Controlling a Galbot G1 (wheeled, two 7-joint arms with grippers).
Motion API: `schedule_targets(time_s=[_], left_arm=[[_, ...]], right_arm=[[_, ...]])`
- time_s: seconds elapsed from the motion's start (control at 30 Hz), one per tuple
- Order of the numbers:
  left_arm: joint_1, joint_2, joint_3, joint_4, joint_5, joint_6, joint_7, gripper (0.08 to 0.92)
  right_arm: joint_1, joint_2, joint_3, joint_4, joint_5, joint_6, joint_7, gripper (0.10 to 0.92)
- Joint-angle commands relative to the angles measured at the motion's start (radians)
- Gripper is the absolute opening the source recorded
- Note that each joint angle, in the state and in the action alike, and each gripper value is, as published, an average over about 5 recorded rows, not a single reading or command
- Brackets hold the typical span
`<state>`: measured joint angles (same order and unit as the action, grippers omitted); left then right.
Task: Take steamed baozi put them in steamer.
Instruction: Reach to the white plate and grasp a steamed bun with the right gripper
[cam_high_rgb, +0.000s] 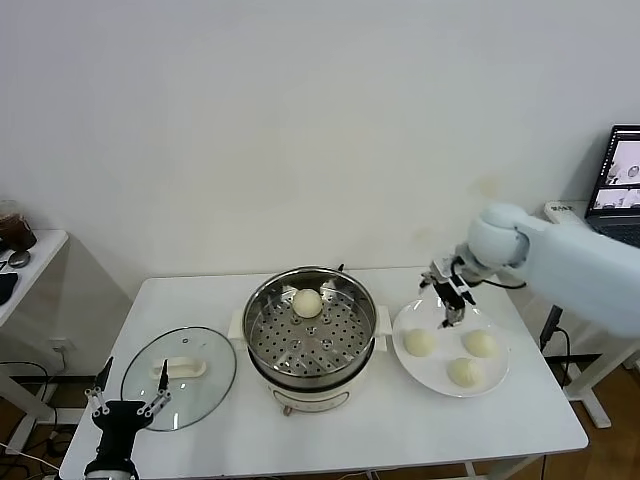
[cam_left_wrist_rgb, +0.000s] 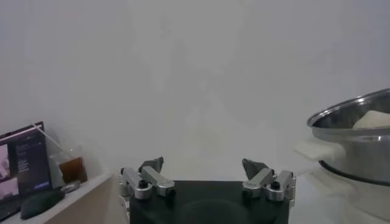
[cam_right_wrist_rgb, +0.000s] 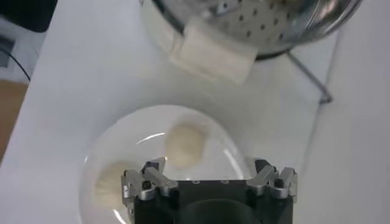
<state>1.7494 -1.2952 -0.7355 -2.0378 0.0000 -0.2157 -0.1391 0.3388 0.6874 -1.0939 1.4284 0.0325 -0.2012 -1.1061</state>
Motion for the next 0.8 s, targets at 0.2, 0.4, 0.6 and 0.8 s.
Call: schedule_targets(time_s=[0.2,0.4,0.6,0.8], left_arm=[[0.008,0.0,-0.01,0.004,-0.002,0.001,0.001,0.823],[0.013,-0.003,-0.016,0.005,-0.001,-0.002,0.001,0.823],[0.013,-0.003,-0.024,0.006,-0.002,-0.003,0.0,0.823],[0.01,-0.003,-0.026,0.007,-0.001,-0.005,0.0,0.823]], right_arm=[[-0.31,0.089,0.221,-0.208,-0.11,0.028,0.033,0.823],[-0.352,0.157,0.251,-0.289,-0.156,0.067,0.04,0.823],[-0.363,0.199,0.263,-0.346,-0.218,0.098,0.04,0.823],[-0.361,0.218,0.266,-0.377,-0.24,0.102,0.043,0.823]])
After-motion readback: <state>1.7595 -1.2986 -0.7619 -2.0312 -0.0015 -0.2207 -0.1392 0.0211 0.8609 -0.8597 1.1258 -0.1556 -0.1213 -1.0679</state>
